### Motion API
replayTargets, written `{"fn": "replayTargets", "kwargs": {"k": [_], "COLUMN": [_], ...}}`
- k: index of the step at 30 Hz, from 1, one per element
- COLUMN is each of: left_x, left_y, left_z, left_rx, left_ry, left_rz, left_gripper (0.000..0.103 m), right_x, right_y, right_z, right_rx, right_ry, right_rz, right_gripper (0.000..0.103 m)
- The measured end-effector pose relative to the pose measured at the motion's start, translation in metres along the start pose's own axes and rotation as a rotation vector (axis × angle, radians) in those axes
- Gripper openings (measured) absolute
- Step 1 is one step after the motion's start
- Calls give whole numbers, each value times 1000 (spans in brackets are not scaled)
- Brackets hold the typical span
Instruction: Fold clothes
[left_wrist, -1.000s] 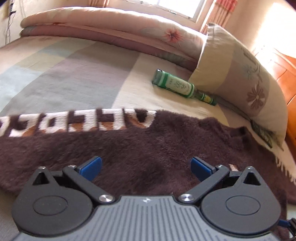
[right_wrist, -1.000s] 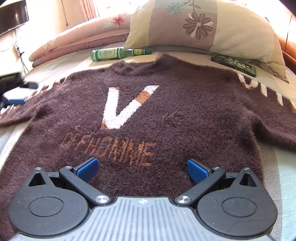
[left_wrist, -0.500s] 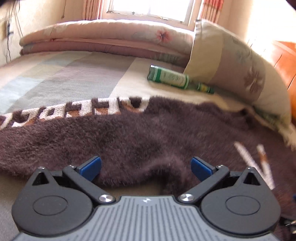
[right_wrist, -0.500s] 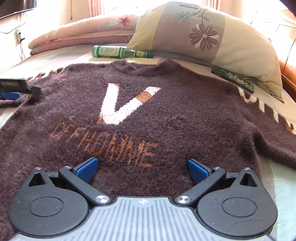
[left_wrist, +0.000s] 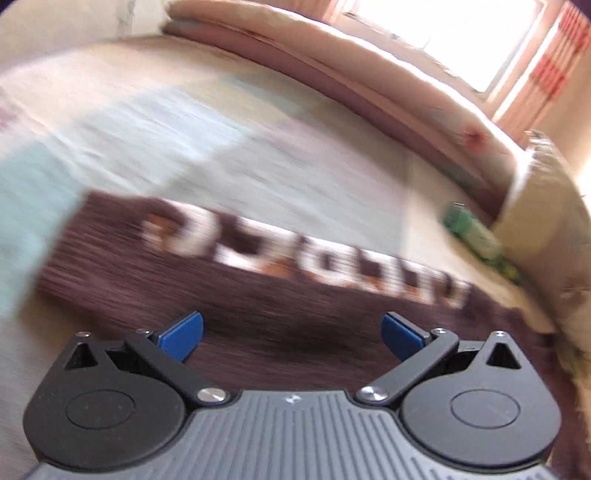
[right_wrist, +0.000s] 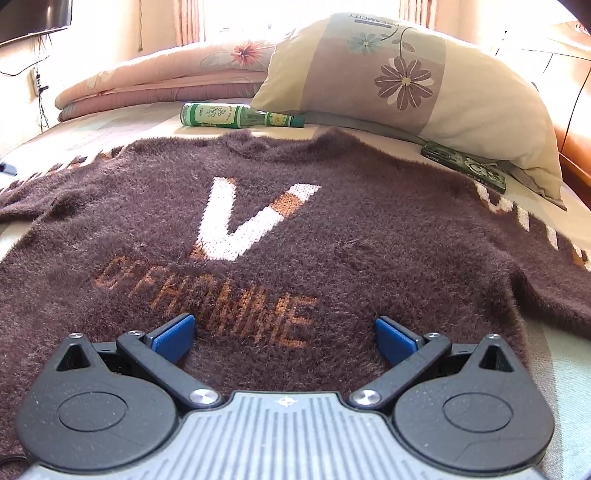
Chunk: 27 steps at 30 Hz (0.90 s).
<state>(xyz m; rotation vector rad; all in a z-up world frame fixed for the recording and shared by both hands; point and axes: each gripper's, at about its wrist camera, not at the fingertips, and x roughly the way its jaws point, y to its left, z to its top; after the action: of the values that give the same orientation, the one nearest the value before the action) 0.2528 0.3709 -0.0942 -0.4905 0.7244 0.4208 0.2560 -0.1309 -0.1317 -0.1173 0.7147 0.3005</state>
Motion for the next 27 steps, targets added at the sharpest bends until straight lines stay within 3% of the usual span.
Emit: {"fn": "replayTargets", "kwargs": {"k": [3,4,5,9,11,16,19,23,27], "left_x": [6,5,0,-22,-22,-19,-28,-42,-49], "left_y": [20,24,28,23,14,-4,0,16,27], "left_z": [3,4,5,17,18,10,10,19,23], "left_rx": [37,35,25,-26,16,151,140,74,52], "left_ry": [-32,-37,-50,-111,-81,-16,-22,-32,-38], "left_rz": [286,329,321,40,-31,-92,-138,-252,-256], "left_gripper": [102,101,101,102,102,102,102,102,102], "right_x": [2,2,1,-3,-7,-21,-3,40,91], "right_y": [0,0,0,14,30,91,137,201,258], "right_z": [0,1,1,19,37,99,133,160,178], "right_rx": [-1,-3,-4,-39,-83,-176,-239,-302,-345], "right_ry": [-4,-3,0,79,99,36,36,51,109], "right_rz": [1,0,-2,-56,-64,70,145,209,254], "right_gripper": [103,103,103,103,103,103,103,103,103]}}
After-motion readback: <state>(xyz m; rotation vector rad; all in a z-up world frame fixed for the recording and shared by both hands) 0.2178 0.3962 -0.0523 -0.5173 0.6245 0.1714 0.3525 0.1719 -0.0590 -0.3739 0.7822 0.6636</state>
